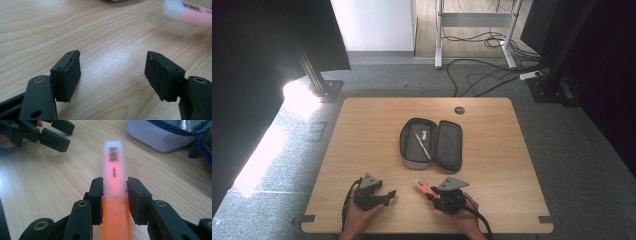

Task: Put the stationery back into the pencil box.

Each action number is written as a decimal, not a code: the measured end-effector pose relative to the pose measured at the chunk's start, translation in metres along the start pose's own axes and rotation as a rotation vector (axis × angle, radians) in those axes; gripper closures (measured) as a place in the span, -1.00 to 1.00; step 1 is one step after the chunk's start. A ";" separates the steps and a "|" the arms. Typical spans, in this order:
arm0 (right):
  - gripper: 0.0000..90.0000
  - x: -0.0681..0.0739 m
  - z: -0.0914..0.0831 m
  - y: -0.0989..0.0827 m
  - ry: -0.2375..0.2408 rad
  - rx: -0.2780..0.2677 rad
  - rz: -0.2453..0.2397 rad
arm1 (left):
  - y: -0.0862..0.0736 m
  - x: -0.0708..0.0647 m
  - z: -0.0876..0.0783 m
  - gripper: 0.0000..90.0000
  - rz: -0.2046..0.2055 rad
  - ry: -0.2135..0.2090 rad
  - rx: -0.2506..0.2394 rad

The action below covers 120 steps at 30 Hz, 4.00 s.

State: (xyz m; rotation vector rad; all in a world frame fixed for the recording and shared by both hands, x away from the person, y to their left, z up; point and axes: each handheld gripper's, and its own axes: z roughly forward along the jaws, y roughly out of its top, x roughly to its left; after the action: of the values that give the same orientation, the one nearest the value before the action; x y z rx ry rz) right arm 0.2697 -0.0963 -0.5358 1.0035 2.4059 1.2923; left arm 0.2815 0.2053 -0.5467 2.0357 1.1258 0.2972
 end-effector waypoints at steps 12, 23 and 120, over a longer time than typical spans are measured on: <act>0.46 -0.001 -0.001 0.012 -0.007 -0.027 -0.007 | 0.000 0.000 0.000 -0.35 0.001 0.001 0.000; 0.46 -0.015 -0.002 0.044 -0.036 -0.090 0.009 | 0.000 0.000 0.000 -0.35 0.001 0.002 0.001; 0.24 -0.072 0.108 0.118 -0.170 0.087 0.093 | 0.000 0.000 0.001 -0.35 0.008 0.003 0.002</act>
State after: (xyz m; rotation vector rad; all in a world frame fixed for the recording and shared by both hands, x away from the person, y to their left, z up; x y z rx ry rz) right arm 0.4303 -0.0302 -0.5119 1.2109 2.3283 1.0898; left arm 0.2817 0.2046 -0.5467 2.0428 1.1206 0.3036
